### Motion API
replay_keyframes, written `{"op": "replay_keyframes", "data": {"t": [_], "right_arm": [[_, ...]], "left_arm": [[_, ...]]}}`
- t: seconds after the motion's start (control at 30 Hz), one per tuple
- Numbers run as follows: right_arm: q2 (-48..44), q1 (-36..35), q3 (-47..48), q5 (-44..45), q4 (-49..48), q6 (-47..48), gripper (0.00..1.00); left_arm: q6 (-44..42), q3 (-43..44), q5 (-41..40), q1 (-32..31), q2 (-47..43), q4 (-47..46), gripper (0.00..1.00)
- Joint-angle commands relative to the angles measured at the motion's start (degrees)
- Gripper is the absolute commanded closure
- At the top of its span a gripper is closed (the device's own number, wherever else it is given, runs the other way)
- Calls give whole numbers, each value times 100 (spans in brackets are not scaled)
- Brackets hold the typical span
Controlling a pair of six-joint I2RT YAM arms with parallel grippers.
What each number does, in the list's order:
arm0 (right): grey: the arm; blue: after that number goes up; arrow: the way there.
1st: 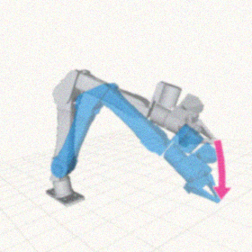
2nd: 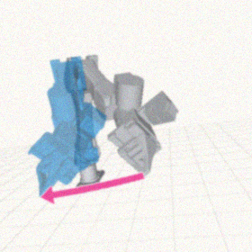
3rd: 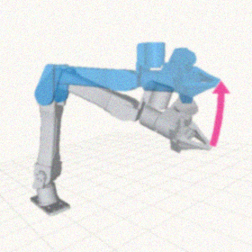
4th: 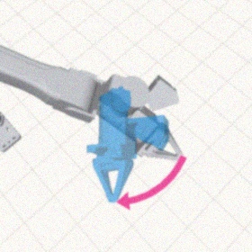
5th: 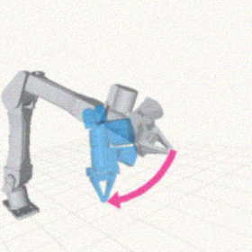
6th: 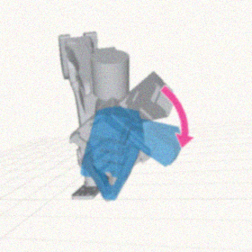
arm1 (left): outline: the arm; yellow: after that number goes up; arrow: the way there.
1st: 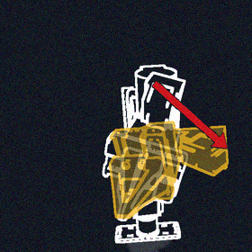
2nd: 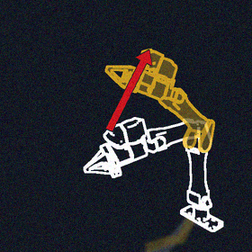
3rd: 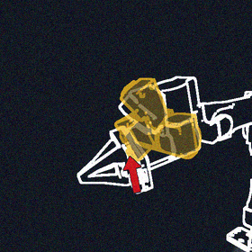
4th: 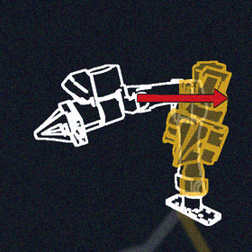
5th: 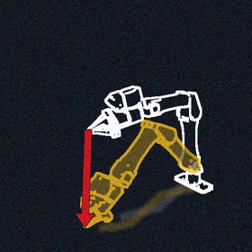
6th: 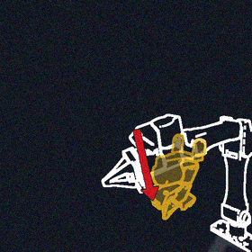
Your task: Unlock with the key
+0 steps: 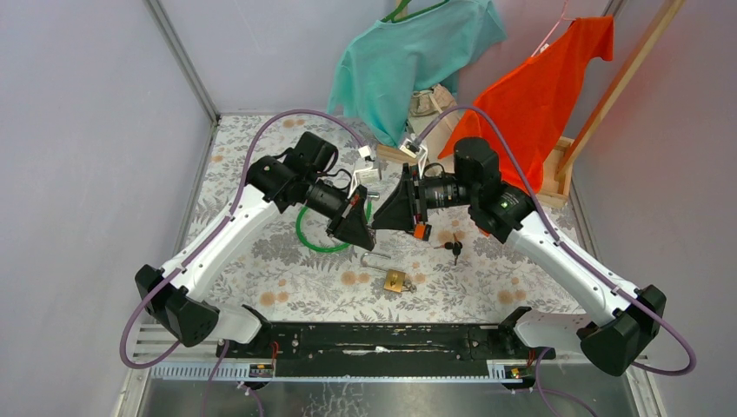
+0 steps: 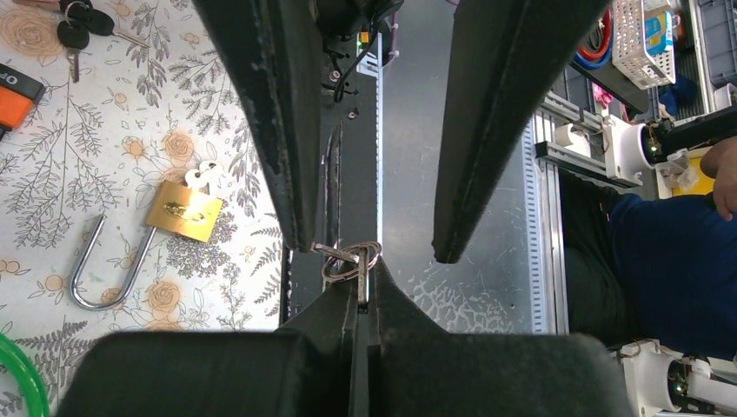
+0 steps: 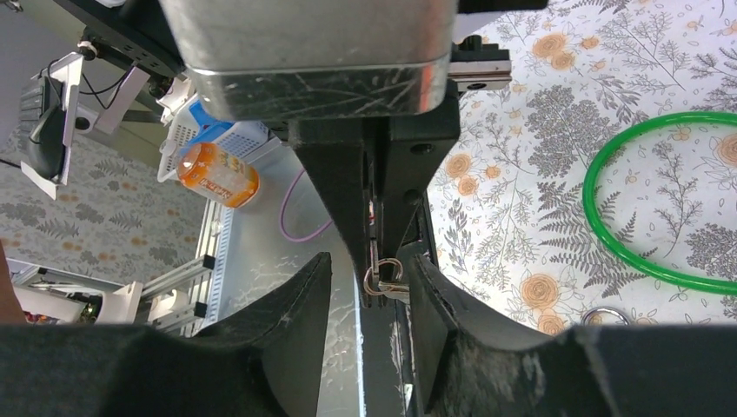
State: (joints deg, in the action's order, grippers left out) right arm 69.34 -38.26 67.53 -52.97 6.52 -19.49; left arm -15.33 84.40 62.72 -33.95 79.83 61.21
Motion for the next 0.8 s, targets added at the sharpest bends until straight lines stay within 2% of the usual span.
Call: {"op": "replay_keyframes", "data": {"t": [0.0, 0.37, 0.43, 0.5, 0.57, 0.67, 0.73, 0.77], "right_arm": [[-101, -143, 10, -45, -434, -23, 56], [0, -205, 24, 172, -108, 170, 71], [-8, -215, 24, 188, -62, 171, 69], [5, -232, 39, 268, 32, 235, 60], [17, -243, 37, 308, 52, 266, 59], [27, -266, 46, 336, 6, 218, 64], [15, -286, 36, 362, -52, 190, 73], [6, -283, 21, 378, -109, 171, 81]], "left_arm": [[197, 209, 195, 43, -69, -118, 100], [223, 262, 178, 47, -130, -127, 100], [224, 269, 181, 45, -135, -127, 100], [216, 274, 179, 46, -135, -127, 100], [202, 275, 194, 47, -134, -127, 100], [197, 282, 203, 51, -128, -127, 100], [194, 279, 200, 47, -122, -127, 100], [195, 279, 202, 47, -122, -127, 100]]}}
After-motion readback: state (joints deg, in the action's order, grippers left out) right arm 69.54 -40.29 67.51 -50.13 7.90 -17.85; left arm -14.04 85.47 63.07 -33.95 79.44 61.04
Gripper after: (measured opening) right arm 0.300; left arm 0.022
